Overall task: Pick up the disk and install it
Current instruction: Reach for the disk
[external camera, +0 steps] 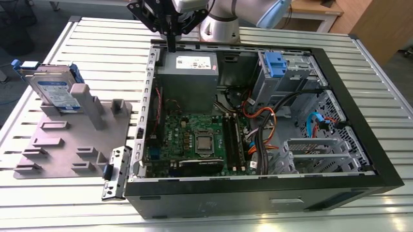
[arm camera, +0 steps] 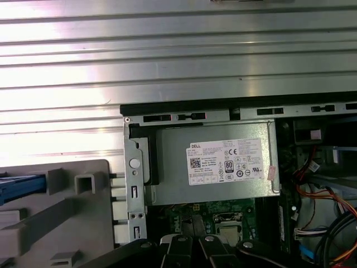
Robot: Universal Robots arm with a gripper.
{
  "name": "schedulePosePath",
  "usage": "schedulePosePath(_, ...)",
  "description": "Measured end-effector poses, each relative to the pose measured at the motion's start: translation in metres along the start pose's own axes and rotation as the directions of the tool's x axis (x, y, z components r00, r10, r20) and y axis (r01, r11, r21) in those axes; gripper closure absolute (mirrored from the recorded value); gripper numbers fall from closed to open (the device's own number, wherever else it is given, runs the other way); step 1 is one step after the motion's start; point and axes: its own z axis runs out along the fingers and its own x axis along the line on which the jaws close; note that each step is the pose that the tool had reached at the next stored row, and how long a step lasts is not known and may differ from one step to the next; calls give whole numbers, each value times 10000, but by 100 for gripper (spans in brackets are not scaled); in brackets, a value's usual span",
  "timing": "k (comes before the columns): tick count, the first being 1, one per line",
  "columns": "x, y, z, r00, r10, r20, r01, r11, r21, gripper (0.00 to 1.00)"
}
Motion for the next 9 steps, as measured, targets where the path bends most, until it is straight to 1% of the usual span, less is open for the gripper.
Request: schedulePosePath(9,22,-2,0,10000,0,1,0,10000,0,89)
